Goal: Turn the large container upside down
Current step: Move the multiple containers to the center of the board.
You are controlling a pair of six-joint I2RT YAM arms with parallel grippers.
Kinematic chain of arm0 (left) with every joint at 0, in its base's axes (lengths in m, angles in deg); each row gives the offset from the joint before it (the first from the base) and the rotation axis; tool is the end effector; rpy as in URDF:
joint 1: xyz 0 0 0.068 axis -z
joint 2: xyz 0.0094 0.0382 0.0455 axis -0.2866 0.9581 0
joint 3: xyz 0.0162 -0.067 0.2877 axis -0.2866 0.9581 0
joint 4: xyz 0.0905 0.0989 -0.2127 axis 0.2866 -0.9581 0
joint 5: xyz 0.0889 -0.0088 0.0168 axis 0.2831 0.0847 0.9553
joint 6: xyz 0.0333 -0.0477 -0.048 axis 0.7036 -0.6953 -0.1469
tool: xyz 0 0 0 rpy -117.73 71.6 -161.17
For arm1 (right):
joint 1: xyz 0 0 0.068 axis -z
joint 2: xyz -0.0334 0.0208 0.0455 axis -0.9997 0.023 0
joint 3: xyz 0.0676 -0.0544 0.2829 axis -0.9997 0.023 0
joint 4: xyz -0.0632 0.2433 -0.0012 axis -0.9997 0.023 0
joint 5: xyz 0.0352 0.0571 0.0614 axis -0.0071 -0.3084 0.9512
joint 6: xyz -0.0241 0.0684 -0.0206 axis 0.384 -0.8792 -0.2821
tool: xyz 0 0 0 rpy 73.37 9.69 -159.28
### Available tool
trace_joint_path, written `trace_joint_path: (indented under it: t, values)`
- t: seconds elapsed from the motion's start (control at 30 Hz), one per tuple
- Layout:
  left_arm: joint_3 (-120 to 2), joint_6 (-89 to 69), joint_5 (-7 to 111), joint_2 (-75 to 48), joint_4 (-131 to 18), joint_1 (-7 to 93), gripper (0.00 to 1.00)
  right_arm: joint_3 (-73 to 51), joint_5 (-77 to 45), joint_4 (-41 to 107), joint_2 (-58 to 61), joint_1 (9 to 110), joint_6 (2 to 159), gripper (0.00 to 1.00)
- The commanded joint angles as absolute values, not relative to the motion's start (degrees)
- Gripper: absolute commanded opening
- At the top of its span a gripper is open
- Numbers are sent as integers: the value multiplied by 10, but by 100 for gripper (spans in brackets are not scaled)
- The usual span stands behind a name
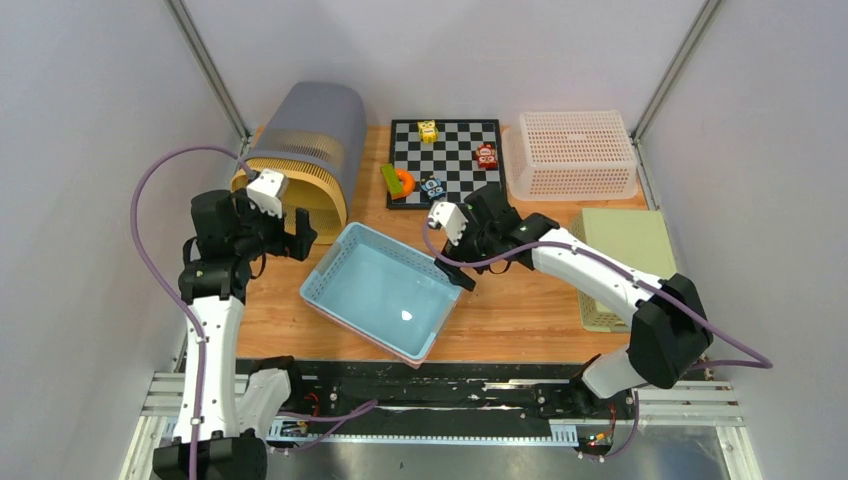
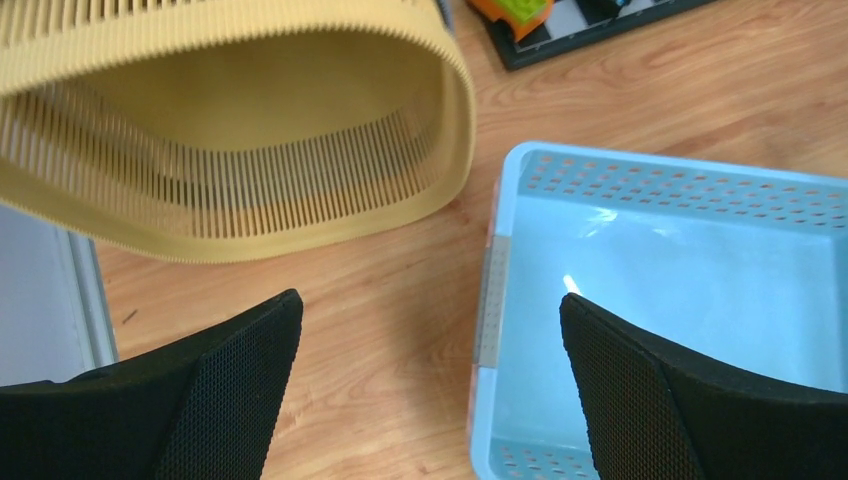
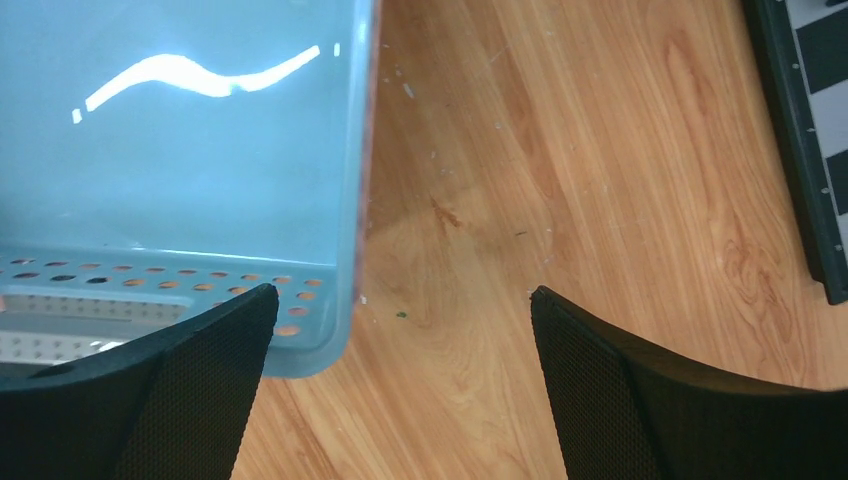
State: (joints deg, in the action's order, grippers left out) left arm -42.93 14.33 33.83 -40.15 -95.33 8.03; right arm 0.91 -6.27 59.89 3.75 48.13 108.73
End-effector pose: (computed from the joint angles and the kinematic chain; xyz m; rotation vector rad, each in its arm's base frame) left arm 0.1731 -0.0024 0.3552 0.3517 2.0048 -0.2437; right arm 0.2302 0.2221 0.2806 -1.3577 1.9769 0.5234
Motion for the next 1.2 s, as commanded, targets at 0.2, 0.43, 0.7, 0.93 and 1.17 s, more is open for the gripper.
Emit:
trace_joint_path:
  t: [0.2, 0.43, 0.7, 0.93, 1.17]
  values:
    - [-334, 189, 287, -434, -858, 32, 100, 13, -169, 655, 41, 489, 1154, 100]
    - [-218, 168, 284, -499, -721, 30, 100, 37, -189, 699, 25, 570, 1226, 100]
    - [-74, 116, 237, -489, -503, 30, 100, 62, -197, 718, 16, 643, 1307, 100]
    - [80, 61, 257, -415, -135, 30, 100, 66, -202, 747, 6, 676, 1355, 100]
    - [78, 20, 316, -264, -1, 29, 100, 48, -225, 753, 14, 698, 1372, 100]
